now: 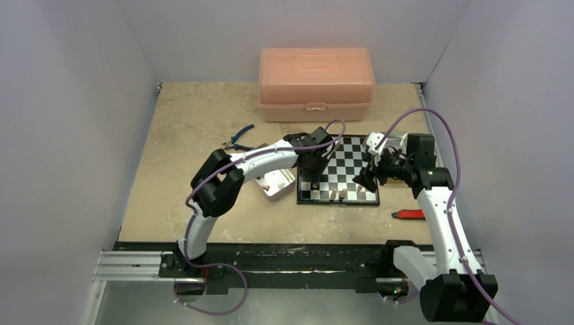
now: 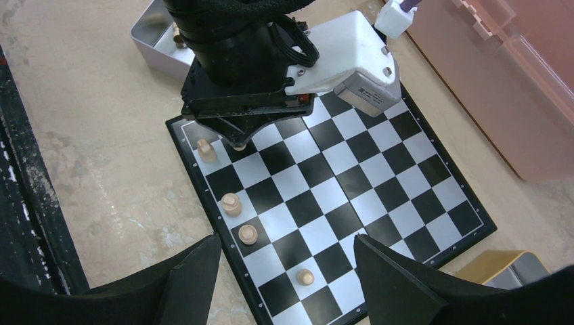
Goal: Set up the chess pieces on the board
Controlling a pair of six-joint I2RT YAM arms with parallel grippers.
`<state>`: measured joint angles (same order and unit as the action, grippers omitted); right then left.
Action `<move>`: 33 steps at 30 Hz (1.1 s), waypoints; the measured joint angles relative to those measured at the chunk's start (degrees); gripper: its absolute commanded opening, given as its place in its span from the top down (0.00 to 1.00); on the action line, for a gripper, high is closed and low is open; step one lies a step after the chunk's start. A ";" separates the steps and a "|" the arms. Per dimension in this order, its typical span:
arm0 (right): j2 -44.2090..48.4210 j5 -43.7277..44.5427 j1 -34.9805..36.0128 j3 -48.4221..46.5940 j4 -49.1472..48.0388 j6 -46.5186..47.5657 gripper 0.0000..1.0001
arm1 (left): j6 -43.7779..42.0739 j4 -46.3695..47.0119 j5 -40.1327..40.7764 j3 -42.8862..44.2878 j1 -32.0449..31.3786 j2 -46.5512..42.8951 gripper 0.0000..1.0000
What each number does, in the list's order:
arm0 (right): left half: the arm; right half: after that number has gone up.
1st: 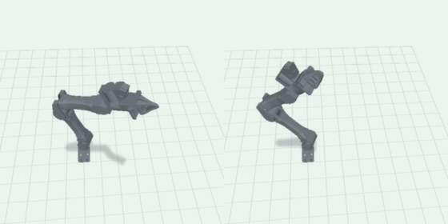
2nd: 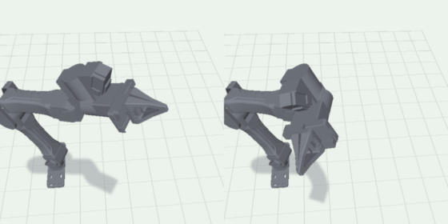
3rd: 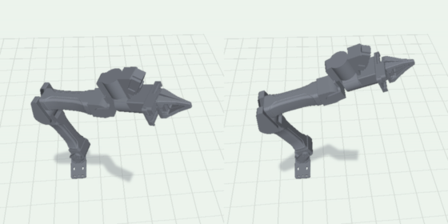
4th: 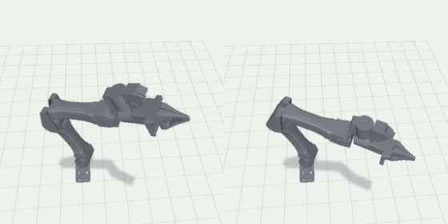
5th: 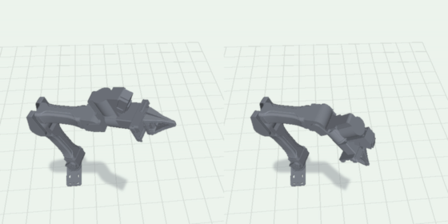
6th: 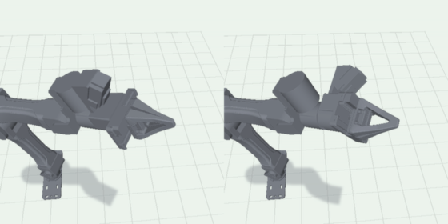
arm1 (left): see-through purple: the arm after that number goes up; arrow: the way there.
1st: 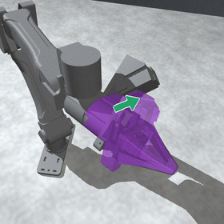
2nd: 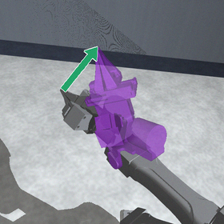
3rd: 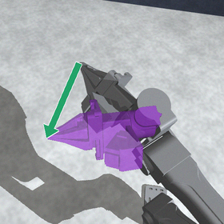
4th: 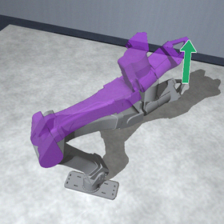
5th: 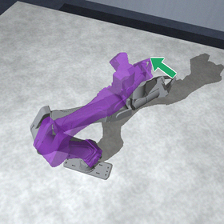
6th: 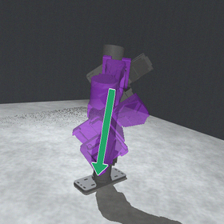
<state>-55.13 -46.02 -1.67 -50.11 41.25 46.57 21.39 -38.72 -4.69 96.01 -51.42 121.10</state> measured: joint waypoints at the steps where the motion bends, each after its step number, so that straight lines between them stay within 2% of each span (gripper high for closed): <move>1: 0.00 -0.02 0.00 0.00 0.02 0.00 0.24 | 0.00 -0.02 0.02 0.00 -0.04 0.00 0.82; 17: 0.00 -0.02 0.00 0.00 0.15 0.00 0.24 | -0.15 -1.40 0.00 0.15 -0.11 0.02 0.75; 33: 0.00 -0.02 0.00 0.00 0.35 0.02 0.24 | -0.15 -1.77 -0.57 1.29 -0.11 0.09 0.82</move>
<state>-55.13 -46.04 -1.67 -50.11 41.60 46.59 21.23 -40.49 -5.26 97.30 -51.53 121.19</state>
